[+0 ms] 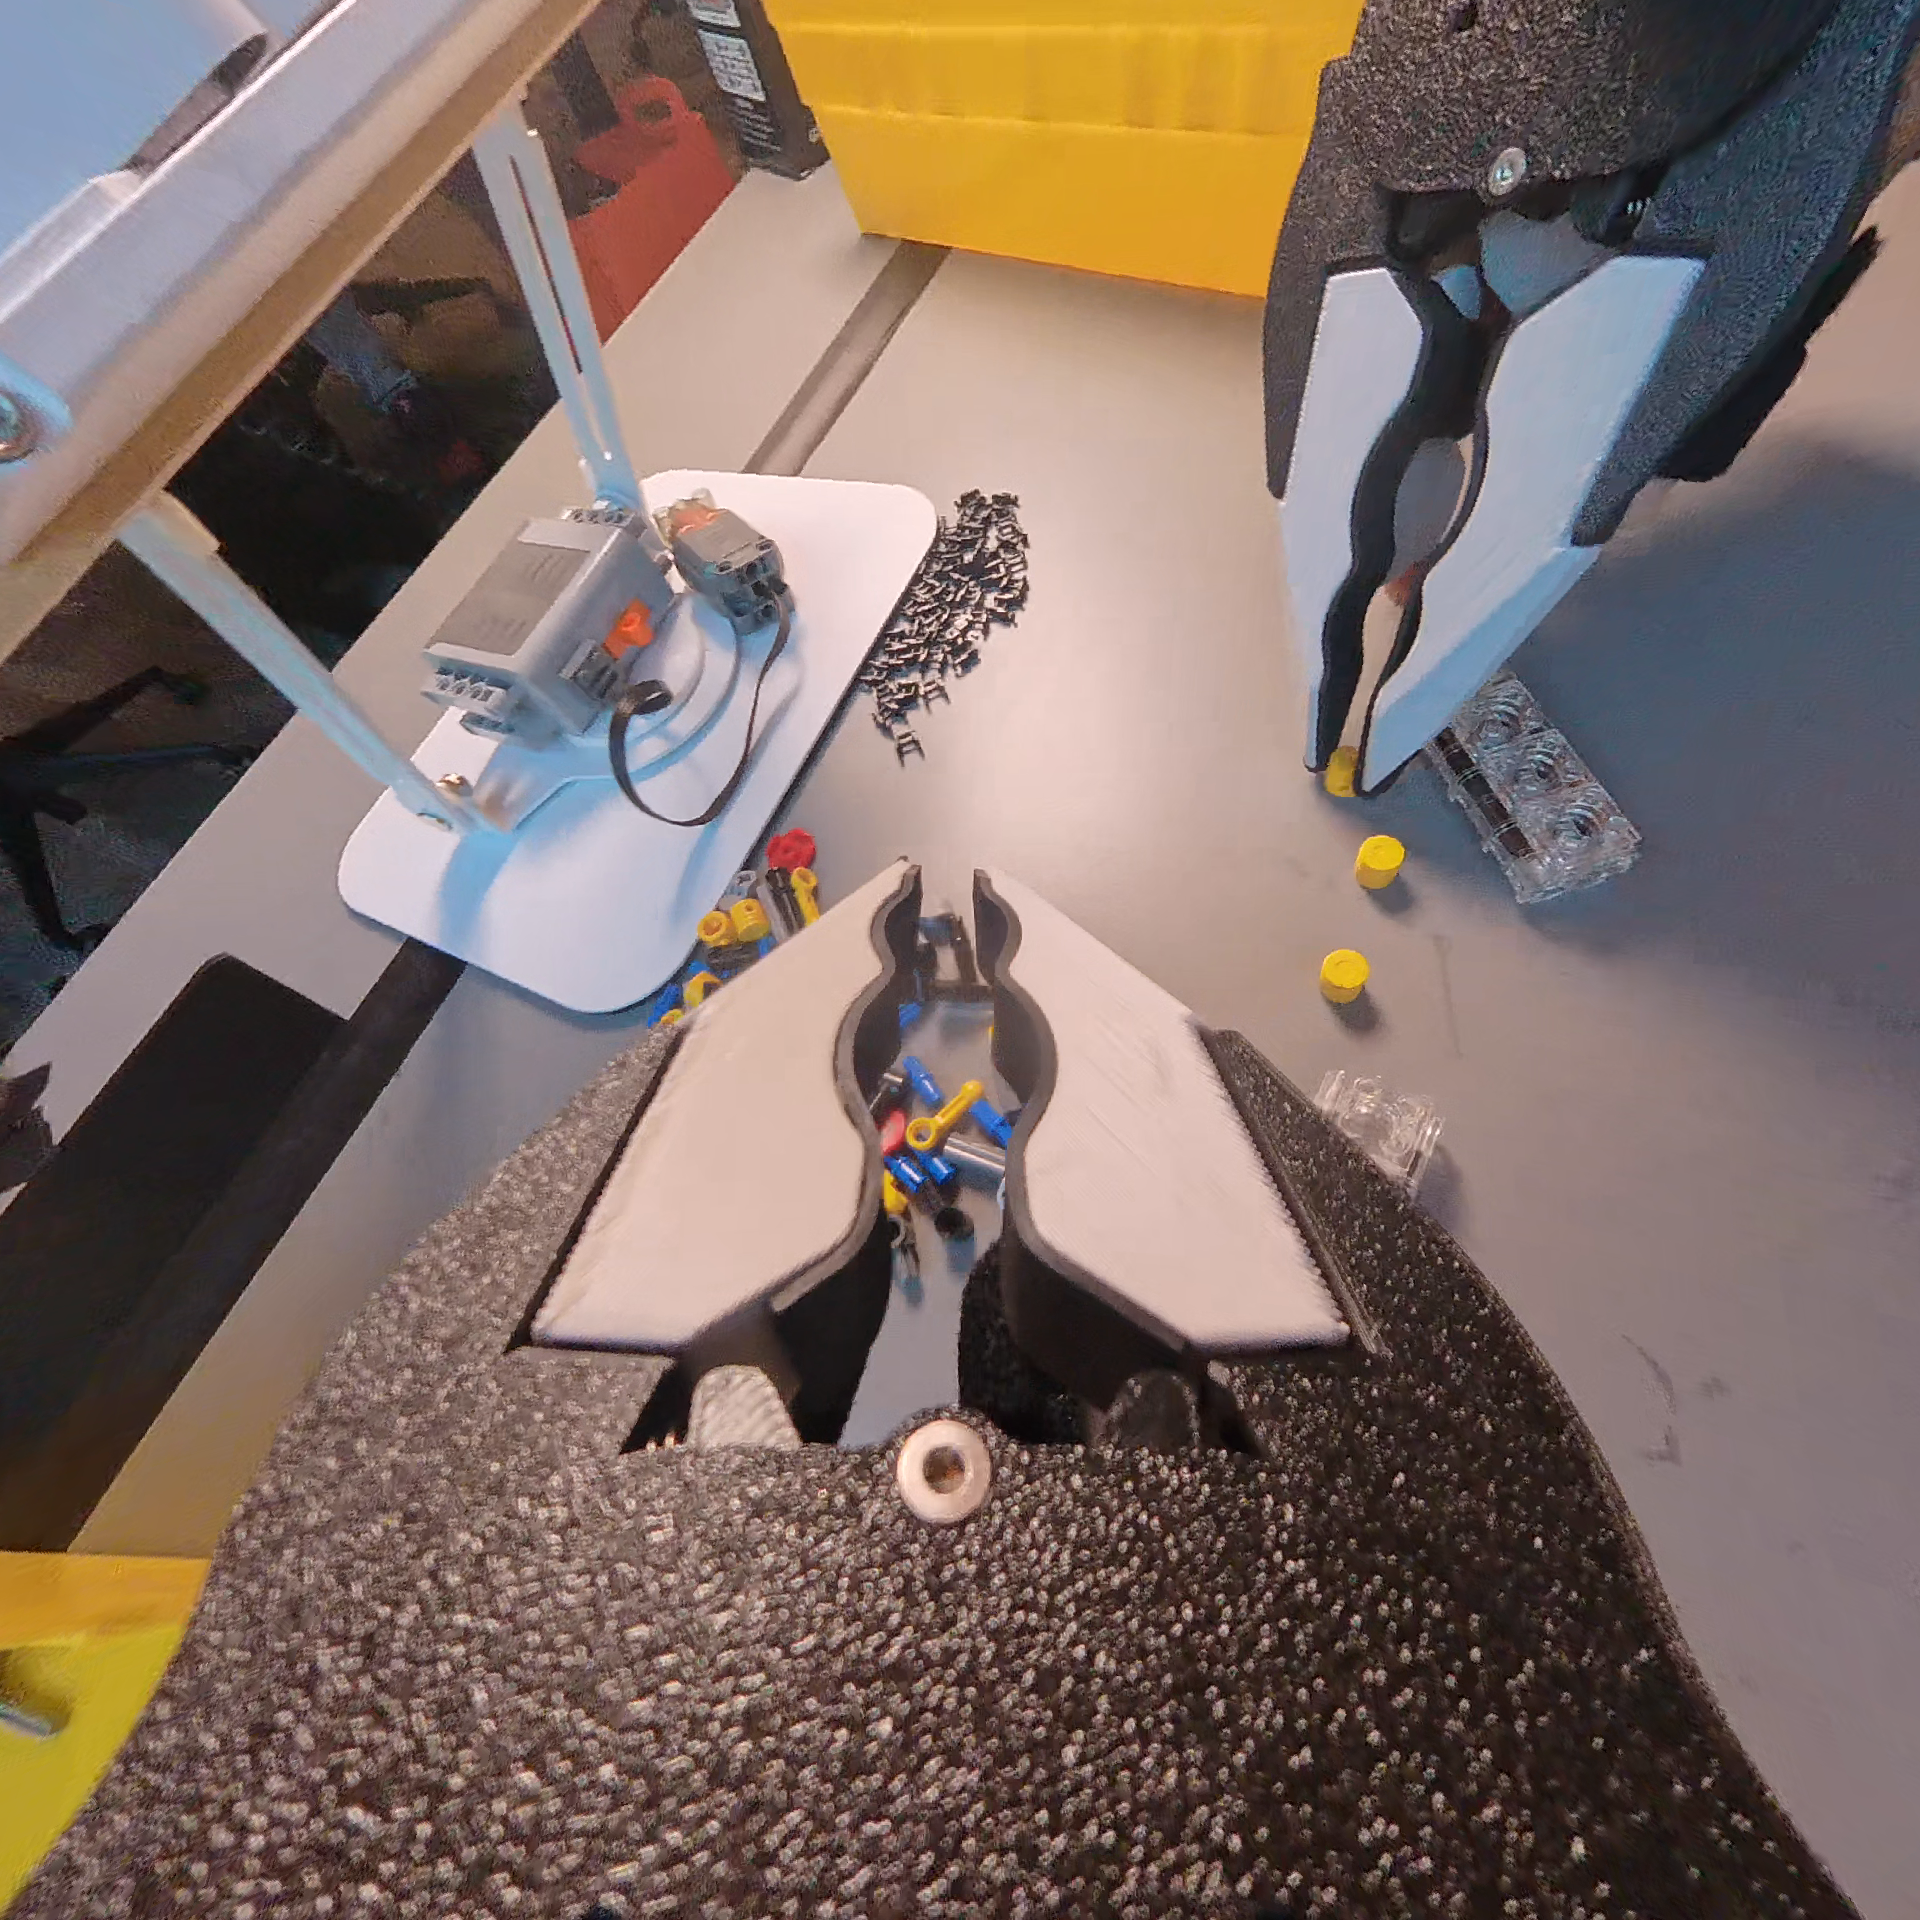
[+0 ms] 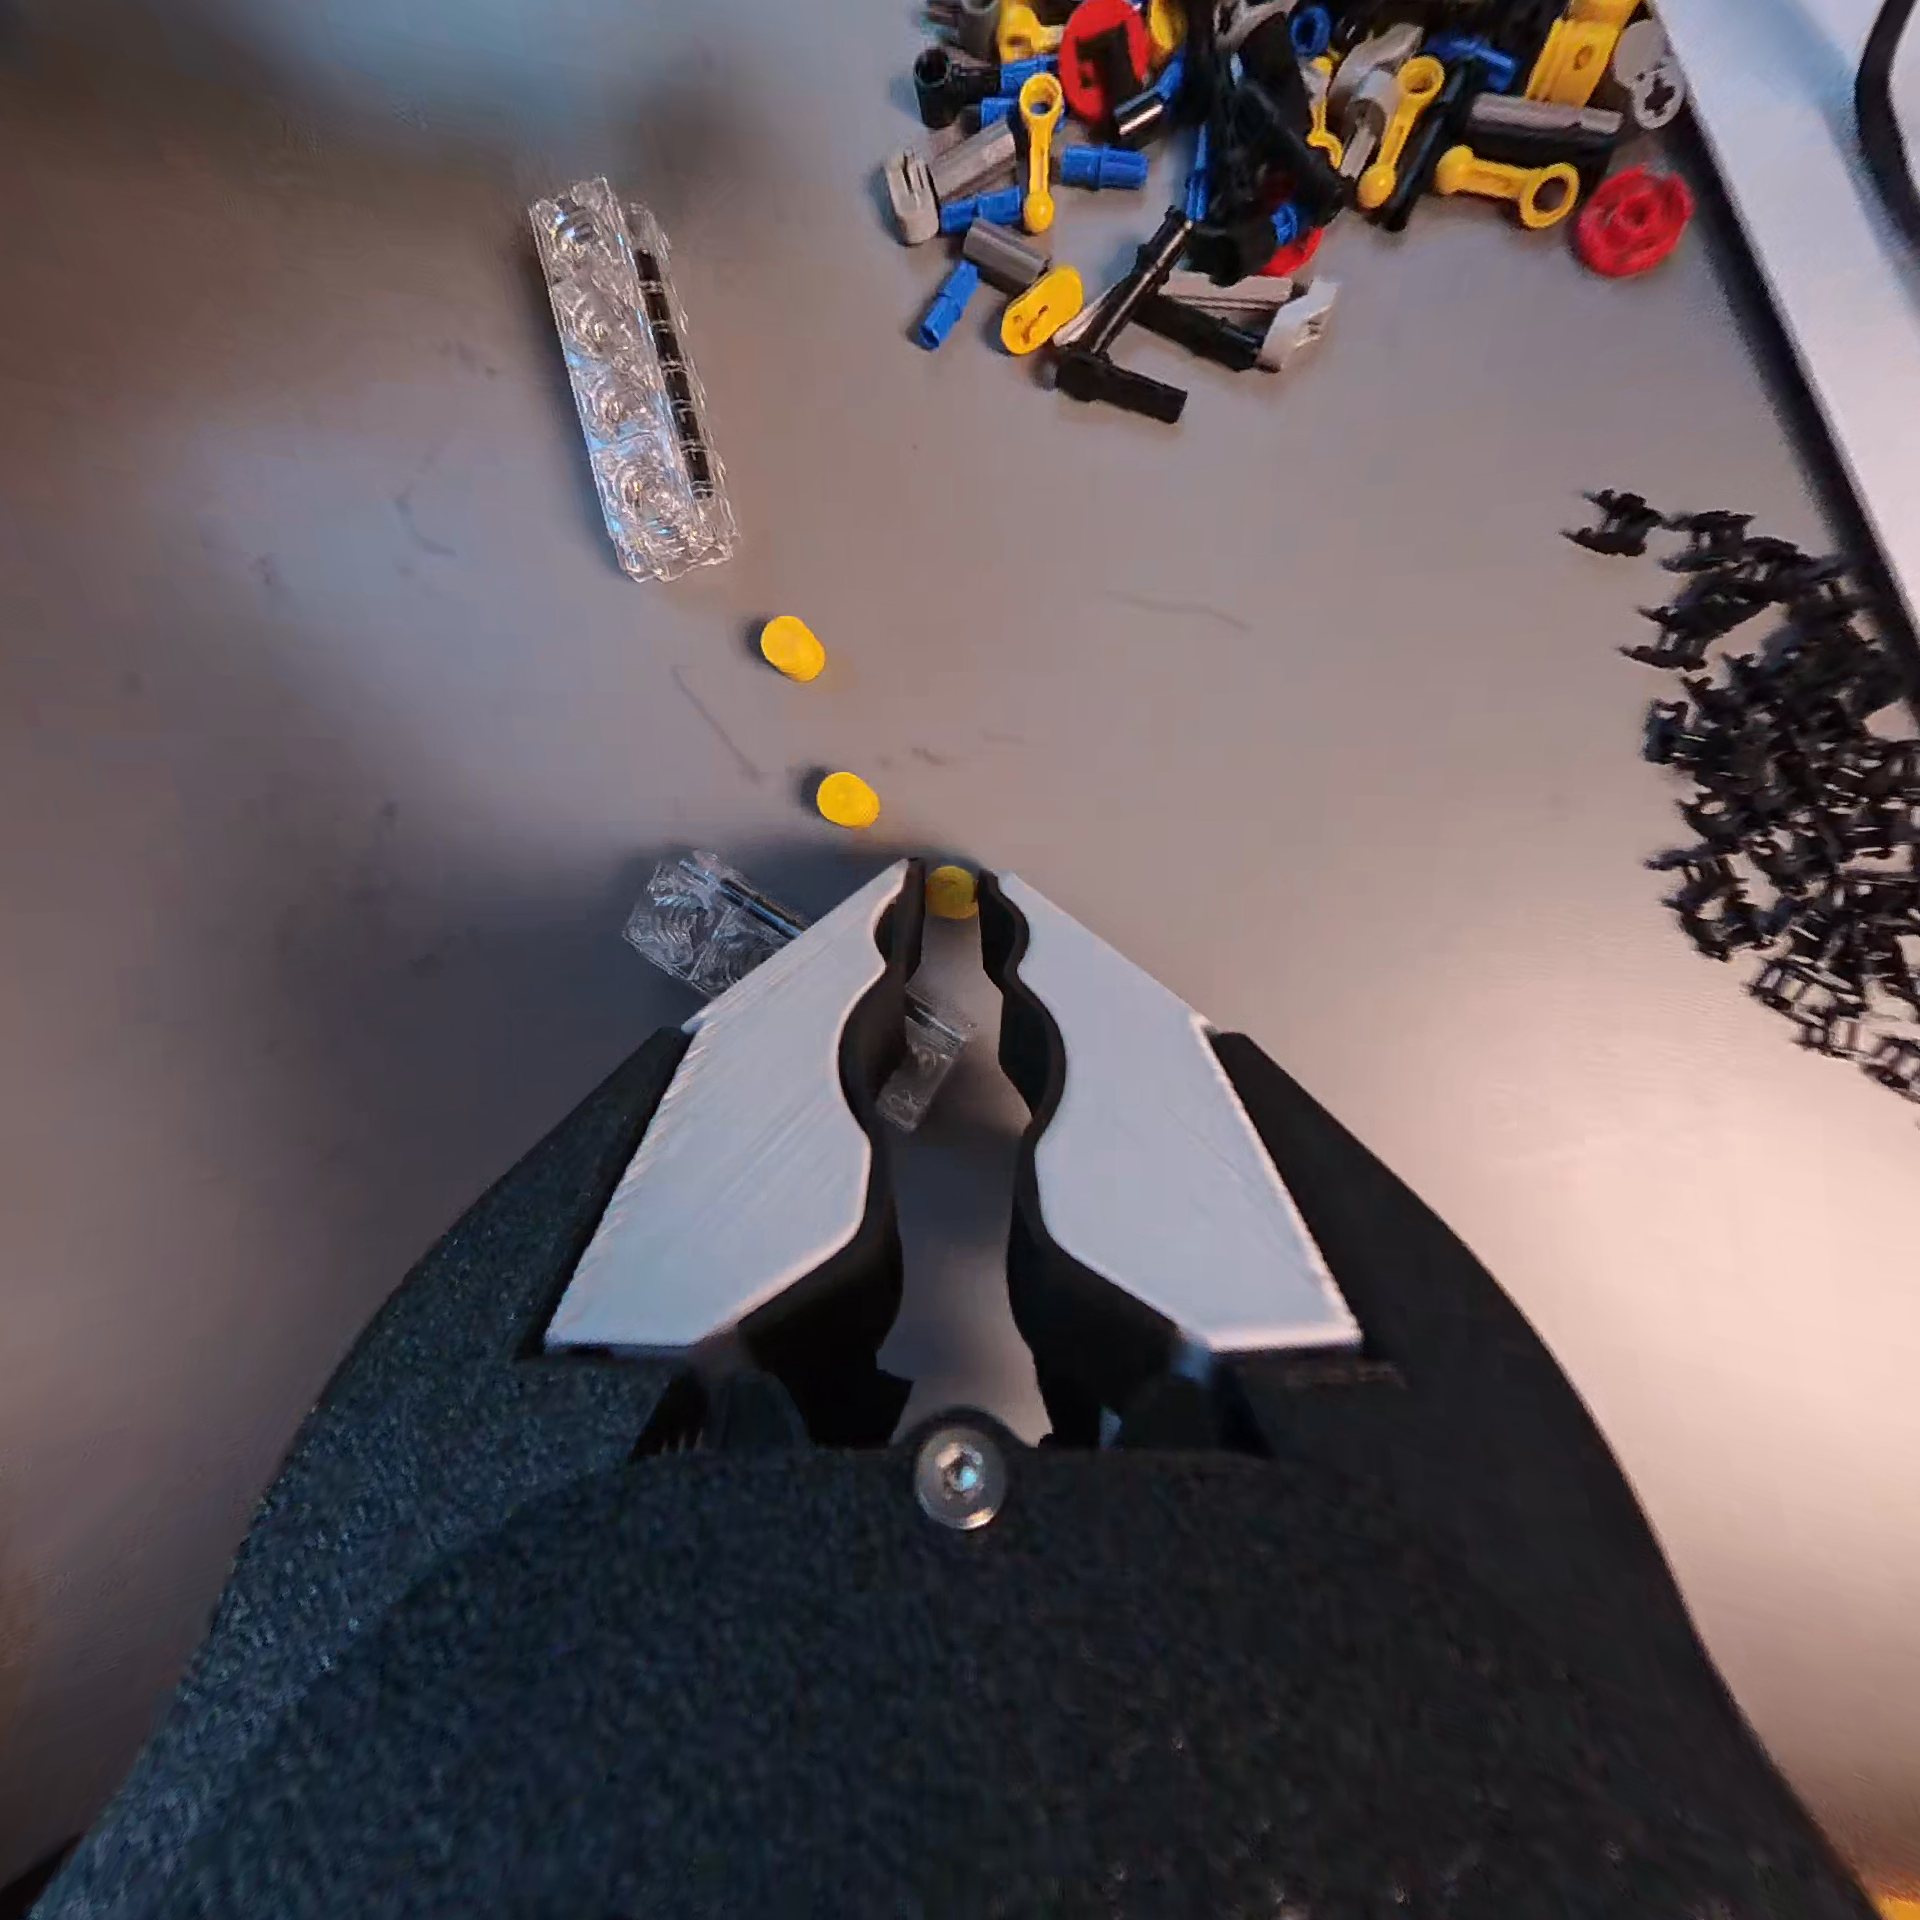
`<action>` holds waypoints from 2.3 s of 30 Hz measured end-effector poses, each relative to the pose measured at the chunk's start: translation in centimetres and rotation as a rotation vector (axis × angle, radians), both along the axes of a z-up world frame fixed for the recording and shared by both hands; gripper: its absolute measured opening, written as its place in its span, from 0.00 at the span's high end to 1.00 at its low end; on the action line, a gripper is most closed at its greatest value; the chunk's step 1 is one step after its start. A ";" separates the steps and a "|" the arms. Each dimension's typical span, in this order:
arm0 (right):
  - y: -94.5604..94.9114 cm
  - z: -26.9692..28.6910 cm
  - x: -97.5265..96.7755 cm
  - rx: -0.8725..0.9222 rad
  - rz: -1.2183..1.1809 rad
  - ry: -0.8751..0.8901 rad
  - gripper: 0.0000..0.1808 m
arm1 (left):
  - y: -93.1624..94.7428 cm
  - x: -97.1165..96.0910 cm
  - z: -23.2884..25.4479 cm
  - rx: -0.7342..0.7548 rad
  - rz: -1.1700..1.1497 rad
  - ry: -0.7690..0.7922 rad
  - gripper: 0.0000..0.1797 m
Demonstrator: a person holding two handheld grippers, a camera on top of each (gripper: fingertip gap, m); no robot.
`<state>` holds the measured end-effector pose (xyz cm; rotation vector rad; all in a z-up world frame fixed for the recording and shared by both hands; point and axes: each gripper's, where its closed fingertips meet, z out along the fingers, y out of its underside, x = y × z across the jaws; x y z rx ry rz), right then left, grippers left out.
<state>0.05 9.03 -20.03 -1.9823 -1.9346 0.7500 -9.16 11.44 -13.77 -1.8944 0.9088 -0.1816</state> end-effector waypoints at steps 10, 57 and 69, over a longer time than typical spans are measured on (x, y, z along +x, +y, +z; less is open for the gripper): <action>-0.1 1.3 -0.5 0.006 0.029 0.080 0.88 | -0.1 -0.8 -1.1 -0.043 0.018 0.004 0.96; 0.1 1.2 1.3 0.039 0.078 0.126 0.87 | -1.7 -6.6 -6.0 -0.307 0.122 0.059 0.96; -0.2 6.7 -2.2 0.213 0.117 0.461 0.87 | -1.1 -4.1 -0.3 -0.229 0.067 -0.334 0.96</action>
